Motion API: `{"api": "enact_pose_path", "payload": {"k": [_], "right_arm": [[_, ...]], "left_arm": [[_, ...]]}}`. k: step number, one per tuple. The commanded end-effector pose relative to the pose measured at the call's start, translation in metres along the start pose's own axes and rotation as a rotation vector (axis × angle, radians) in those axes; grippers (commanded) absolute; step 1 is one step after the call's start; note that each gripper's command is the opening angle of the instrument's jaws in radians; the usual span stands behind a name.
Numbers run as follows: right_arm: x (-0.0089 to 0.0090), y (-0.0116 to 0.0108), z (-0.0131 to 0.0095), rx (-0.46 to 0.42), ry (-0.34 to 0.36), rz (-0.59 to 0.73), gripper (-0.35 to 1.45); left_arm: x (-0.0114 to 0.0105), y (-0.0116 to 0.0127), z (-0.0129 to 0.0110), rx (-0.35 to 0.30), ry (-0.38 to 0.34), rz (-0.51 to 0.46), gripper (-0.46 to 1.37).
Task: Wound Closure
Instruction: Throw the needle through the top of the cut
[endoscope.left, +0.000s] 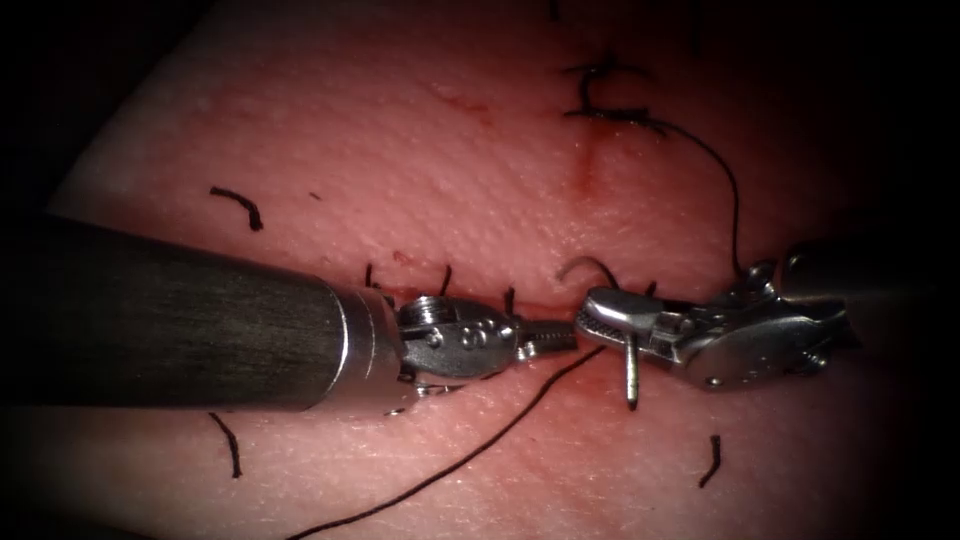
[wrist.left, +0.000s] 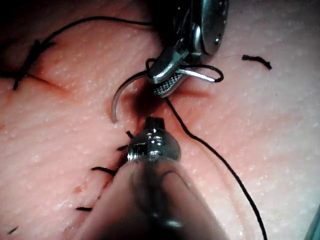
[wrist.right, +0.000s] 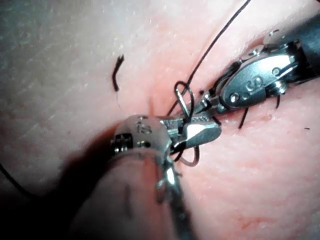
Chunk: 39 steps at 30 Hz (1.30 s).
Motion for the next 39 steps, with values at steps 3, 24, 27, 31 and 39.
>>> {"api": "enact_pose_path", "payload": {"k": [3,24,27,31,39], "right_arm": [[-0.0002,0.0005,0.0000,-0.007,0.002,0.011,-0.35],[-0.0002,0.0050,0.0004,-0.001,0.017,0.040,-0.35],[-0.0006,0.0055,0.0008,0.028,0.014,0.103,-0.35],[-0.0013,0.0059,0.0020,0.075,0.029,0.224,-0.35],[-0.0028,0.0064,0.0045,0.205,0.012,0.451,-0.35]], "left_arm": [[-0.0013,0.0009,0.0005,-0.006,-0.042,0.008,-0.35],[-0.0089,0.0035,0.0030,-0.043,-0.136,-0.024,-0.25],[-0.0091,0.0036,0.0030,-0.042,-0.136,-0.023,-0.28],[-0.0092,0.0038,0.0027,-0.041,-0.136,-0.024,-0.30],[-0.0093,0.0044,0.0017,-0.039,-0.138,-0.031,-0.32]]}}
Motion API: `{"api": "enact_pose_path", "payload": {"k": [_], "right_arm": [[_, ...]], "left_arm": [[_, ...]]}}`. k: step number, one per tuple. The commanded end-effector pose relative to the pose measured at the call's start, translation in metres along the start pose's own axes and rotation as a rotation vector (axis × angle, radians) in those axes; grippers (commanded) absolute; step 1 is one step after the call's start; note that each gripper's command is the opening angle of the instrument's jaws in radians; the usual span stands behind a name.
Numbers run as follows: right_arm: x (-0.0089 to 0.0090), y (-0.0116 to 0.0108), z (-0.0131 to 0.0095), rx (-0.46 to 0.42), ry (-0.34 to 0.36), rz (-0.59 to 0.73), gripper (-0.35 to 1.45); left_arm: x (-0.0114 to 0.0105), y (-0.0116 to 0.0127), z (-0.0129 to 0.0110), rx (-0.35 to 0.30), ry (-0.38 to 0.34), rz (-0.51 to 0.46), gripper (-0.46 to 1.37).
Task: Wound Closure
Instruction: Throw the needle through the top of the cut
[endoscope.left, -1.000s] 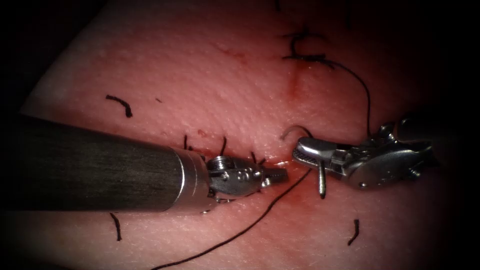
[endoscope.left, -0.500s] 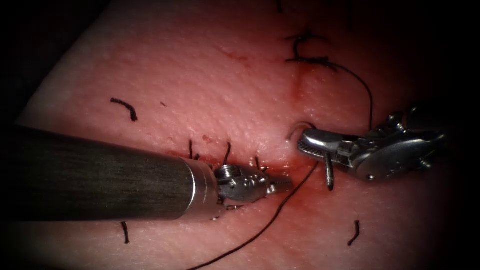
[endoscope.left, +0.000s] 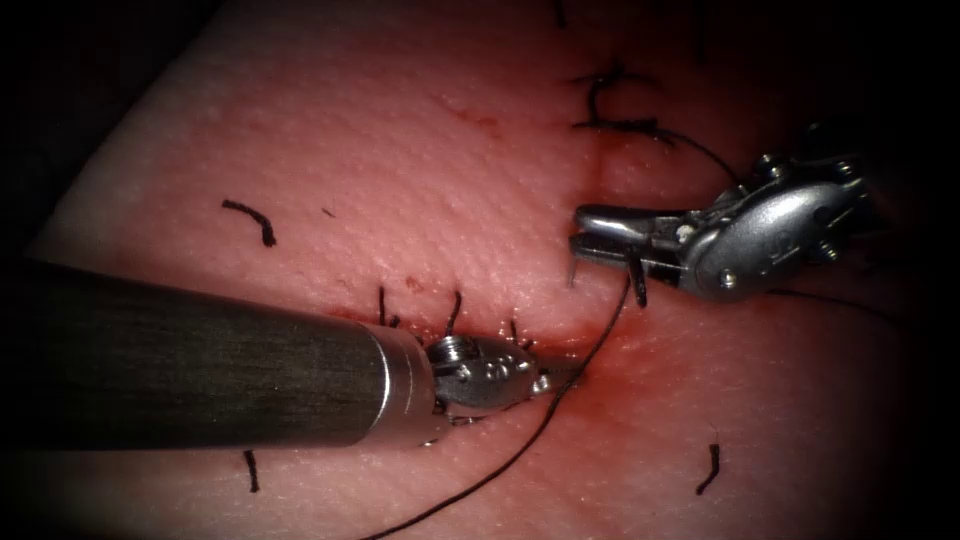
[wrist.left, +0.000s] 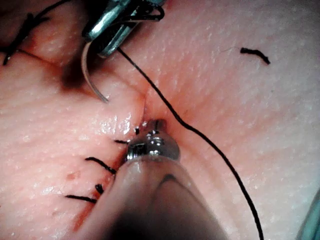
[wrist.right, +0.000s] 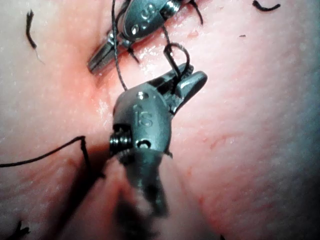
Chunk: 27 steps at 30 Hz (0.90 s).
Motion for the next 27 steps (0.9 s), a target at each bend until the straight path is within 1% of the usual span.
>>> {"api": "enact_pose_path", "payload": {"k": [1,3,7,8,9,11,13,19,22,27], "right_arm": [[-0.0001,-0.0002,-0.0001,0.012,-0.008,0.020,-0.35],[-0.0002,-0.0003,-0.0001,0.017,-0.011,0.055,-0.35],[-0.0006,-0.0002,-0.0004,0.041,-0.023,0.180,-0.35],[-0.0006,-0.0001,-0.0004,0.043,-0.025,0.192,-0.35],[-0.0008,0.0000,-0.0003,0.055,-0.033,0.240,-0.35],[-0.0011,0.0001,-0.0001,0.069,-0.032,0.299,-0.35],[-0.0014,0.0001,0.0002,0.101,-0.031,0.375,-0.35],[-0.0021,-0.0002,0.0010,0.147,-0.038,0.512,-0.35],[-0.0025,0.0002,0.0011,0.162,-0.045,0.582,-0.35],[-0.0039,0.0011,0.0009,0.186,-0.084,0.680,-0.35]], "left_arm": [[0.0000,0.0000,-0.0002,-0.010,0.000,-0.001,-0.31],[0.0000,0.0001,-0.0005,-0.011,0.000,0.005,-0.30],[0.0000,0.0002,-0.0010,-0.011,-0.002,0.009,-0.30],[0.0000,0.0002,-0.0010,-0.011,-0.002,0.009,-0.30],[0.0000,0.0003,-0.0011,-0.011,-0.002,0.009,-0.30],[0.0000,0.0003,-0.0011,-0.011,-0.005,0.015,-0.30],[0.0000,0.0004,-0.0011,-0.010,-0.005,0.015,-0.33],[-0.0001,0.0004,-0.0012,-0.011,-0.011,0.016,-0.34],[-0.0001,0.0004,-0.0012,-0.011,-0.011,0.017,-0.34],[-0.0003,0.0004,-0.0012,-0.011,-0.013,0.018,-0.35]]}}
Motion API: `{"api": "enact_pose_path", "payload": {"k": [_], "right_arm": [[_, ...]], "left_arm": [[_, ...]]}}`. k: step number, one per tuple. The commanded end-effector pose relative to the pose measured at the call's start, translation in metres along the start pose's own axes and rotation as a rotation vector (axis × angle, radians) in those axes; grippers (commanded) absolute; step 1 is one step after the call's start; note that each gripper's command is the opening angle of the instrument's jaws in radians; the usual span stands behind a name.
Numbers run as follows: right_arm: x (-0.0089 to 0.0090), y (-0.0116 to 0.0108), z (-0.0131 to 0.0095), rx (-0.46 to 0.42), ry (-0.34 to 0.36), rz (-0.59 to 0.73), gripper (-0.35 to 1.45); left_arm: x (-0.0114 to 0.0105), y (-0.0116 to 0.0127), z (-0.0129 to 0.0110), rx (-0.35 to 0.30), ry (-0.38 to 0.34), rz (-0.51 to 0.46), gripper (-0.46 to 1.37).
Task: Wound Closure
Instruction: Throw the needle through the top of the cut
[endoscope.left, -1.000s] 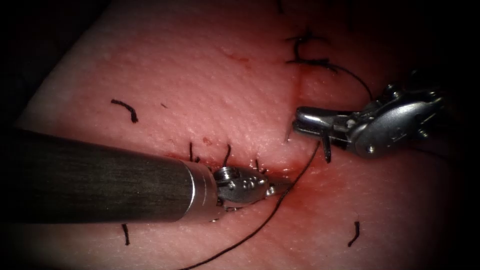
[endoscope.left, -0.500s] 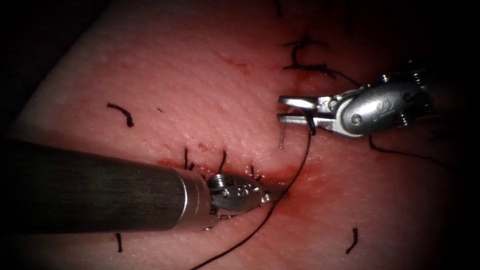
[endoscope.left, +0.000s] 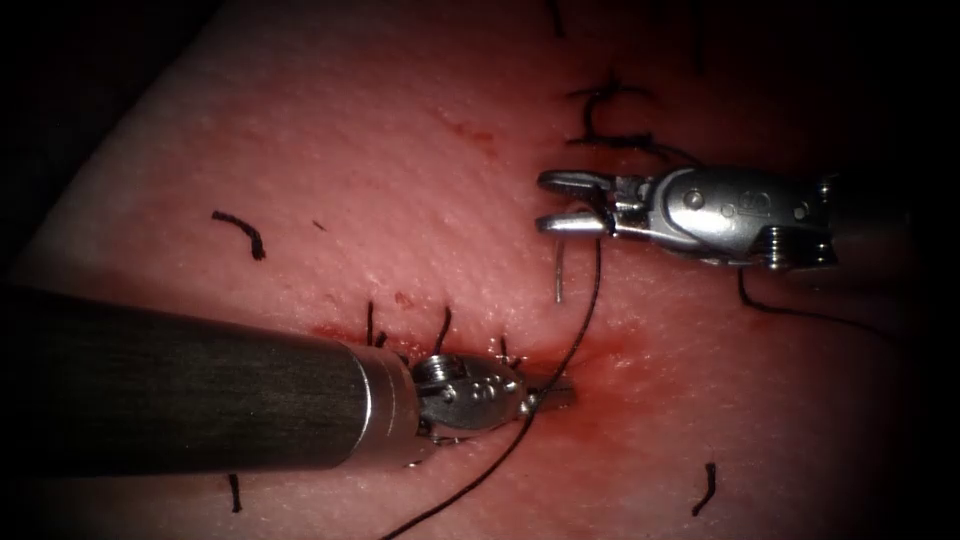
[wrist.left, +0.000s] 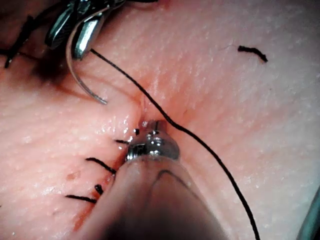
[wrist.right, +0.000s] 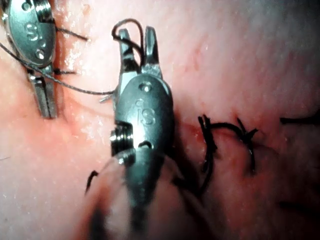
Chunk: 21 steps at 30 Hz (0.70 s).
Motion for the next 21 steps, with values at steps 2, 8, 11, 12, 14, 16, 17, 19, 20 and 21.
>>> {"api": "enact_pose_path", "payload": {"k": [2,8,11,12,14,16,17,19,20,21], "right_arm": [[-0.0002,0.0002,0.0001,0.011,-0.025,0.047,-0.35],[-0.0014,0.0010,0.0006,0.061,-0.074,0.221,-0.35],[-0.0021,0.0012,0.0009,0.096,-0.084,0.301,-0.35],[-0.0023,0.0012,0.0010,0.105,-0.090,0.331,-0.35],[-0.0026,0.0013,0.0011,0.121,-0.112,0.376,-0.35],[-0.0028,0.0016,0.0011,0.131,-0.143,0.420,-0.35],[-0.0029,0.0017,0.0011,0.135,-0.149,0.442,-0.35],[-0.0031,0.0019,0.0011,0.154,-0.158,0.487,-0.35],[-0.0032,0.0020,0.0011,0.166,-0.161,0.515,-0.35],[-0.0032,0.0020,0.0011,0.178,-0.168,0.538,-0.35]], "left_arm": [[-0.0002,0.0000,0.0001,-0.012,-0.003,0.002,-0.35],[-0.0004,-0.0002,-0.0001,-0.015,-0.006,0.005,-0.34],[-0.0005,-0.0002,-0.0002,-0.015,-0.006,0.005,-0.34],[-0.0005,-0.0002,-0.0002,-0.015,-0.006,0.005,-0.34],[-0.0006,-0.0003,-0.0002,-0.016,-0.009,0.006,-0.34],[-0.0006,-0.0003,-0.0003,-0.016,-0.012,0.013,-0.34],[-0.0006,-0.0003,-0.0003,-0.016,-0.012,0.013,-0.34],[-0.0006,-0.0003,-0.0003,-0.017,-0.012,0.014,-0.34],[-0.0007,-0.0003,-0.0004,-0.017,-0.012,0.014,-0.34],[-0.0007,-0.0003,-0.0004,-0.017,-0.012,0.014,-0.34]]}}
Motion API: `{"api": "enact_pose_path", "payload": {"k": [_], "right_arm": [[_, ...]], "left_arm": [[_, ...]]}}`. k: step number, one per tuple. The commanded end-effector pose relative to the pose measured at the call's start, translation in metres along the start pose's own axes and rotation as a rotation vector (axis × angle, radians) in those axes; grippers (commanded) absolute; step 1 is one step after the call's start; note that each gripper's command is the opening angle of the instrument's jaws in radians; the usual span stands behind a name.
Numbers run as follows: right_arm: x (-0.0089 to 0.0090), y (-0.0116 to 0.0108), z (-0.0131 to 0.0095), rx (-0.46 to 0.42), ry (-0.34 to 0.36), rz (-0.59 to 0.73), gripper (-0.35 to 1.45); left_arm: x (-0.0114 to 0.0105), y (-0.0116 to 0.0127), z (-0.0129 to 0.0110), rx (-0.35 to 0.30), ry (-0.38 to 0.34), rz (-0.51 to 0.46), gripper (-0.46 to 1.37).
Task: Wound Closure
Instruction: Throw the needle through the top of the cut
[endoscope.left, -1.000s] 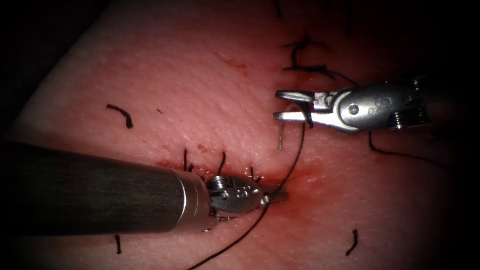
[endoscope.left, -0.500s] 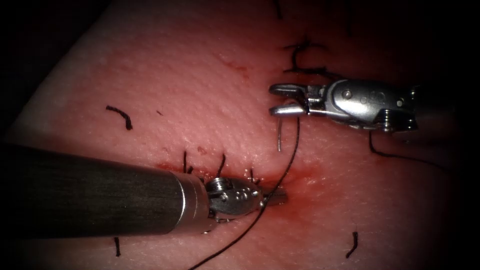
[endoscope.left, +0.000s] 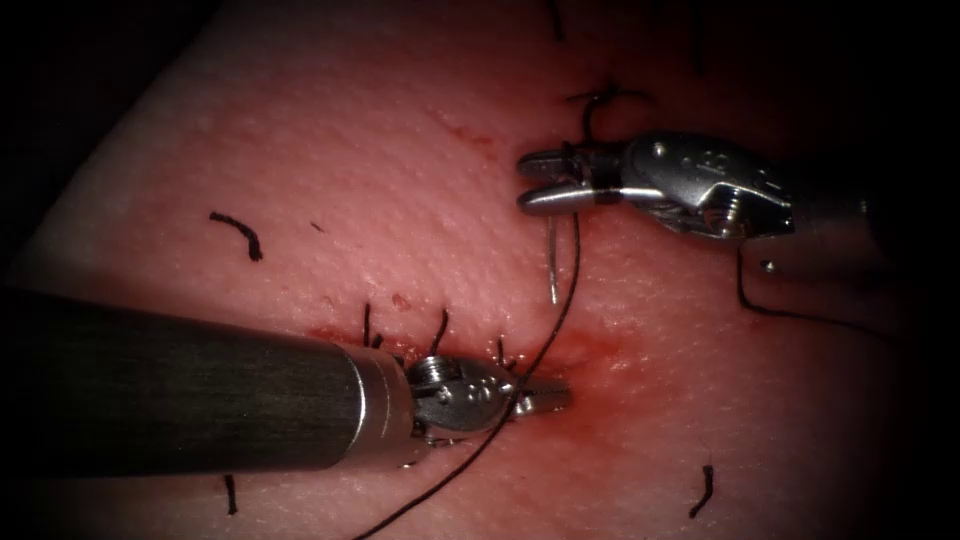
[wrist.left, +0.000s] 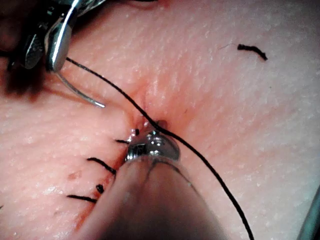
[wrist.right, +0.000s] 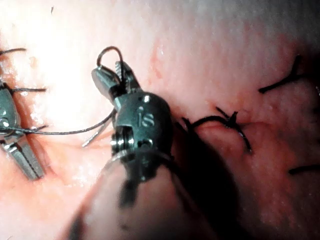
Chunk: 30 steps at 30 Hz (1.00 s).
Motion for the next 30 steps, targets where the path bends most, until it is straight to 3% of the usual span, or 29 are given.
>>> {"api": "enact_pose_path", "payload": {"k": [1,9,13,17,30], "right_arm": [[0.0001,-0.0001,0.0001,0.018,-0.006,0.034,-0.35],[-0.0019,-0.0010,0.0015,0.089,-0.091,0.200,-0.35],[-0.0017,0.0002,0.0013,0.150,-0.044,0.263,-0.35],[-0.0022,0.0006,0.0014,0.189,-0.055,0.321,-0.35],[-0.0067,-0.0008,0.0035,0.383,-0.068,0.573,-0.35]], "left_arm": [[0.0000,0.0000,0.0000,-0.011,0.000,0.000,-0.34],[-0.0001,0.0001,-0.0003,-0.012,-0.004,0.000,-0.32],[0.0001,0.0002,-0.0001,-0.010,-0.004,0.005,-0.35],[0.0000,0.0003,-0.0003,-0.010,-0.004,0.004,-0.33],[0.0002,-0.0001,-0.0004,-0.014,-0.005,0.010,-0.21]]}}
